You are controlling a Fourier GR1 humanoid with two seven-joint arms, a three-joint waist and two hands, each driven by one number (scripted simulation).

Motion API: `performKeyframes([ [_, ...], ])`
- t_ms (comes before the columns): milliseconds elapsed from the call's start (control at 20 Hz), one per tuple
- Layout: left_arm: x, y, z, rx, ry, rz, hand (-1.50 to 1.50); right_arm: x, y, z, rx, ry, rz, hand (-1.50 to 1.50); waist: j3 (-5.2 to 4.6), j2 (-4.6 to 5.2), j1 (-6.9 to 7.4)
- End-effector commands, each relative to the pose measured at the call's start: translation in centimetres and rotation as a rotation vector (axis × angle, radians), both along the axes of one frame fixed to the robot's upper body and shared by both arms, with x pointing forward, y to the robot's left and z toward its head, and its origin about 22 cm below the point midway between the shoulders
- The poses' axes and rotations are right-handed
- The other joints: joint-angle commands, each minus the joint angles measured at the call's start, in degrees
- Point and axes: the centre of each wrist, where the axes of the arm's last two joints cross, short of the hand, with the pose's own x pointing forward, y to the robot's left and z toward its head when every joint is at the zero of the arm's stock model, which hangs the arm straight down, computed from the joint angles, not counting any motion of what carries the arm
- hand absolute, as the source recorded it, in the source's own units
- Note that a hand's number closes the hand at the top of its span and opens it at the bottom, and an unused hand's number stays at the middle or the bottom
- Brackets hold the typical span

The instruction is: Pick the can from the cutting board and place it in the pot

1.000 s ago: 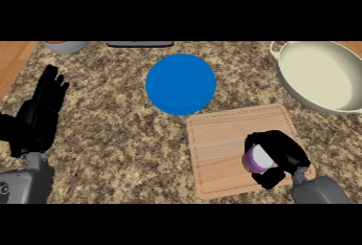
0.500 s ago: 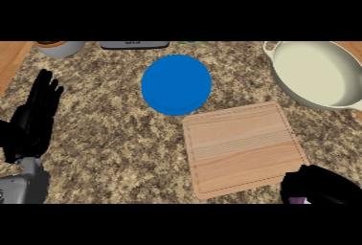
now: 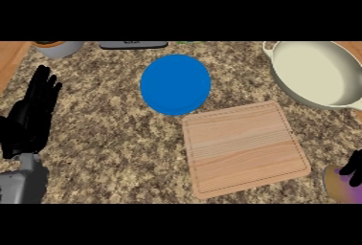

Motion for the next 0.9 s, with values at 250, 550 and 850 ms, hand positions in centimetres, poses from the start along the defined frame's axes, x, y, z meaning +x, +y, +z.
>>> performKeyframes([
  [250, 0.9, -2.2, -1.1, -0.015, 0.001, -0.044, 0.00, 2.2, -5.5, 4.7, 0.202, -0.113, -0.250, 1.50, 0.01, 0.37, 2.10],
  [550, 0.6, -1.0, -0.8, 0.003, 0.009, -0.062, 0.00, 6.6, -8.6, 6.2, 0.264, -0.019, -0.279, 1.50, 0.04, 0.56, 3.11],
  [850, 0.9, 0.0, 1.6, 0.012, -0.017, -0.071, 0.00, 11.6, -6.4, 5.5, 0.287, 0.030, -0.312, 1.50, 0.04, 0.53, 3.49],
])
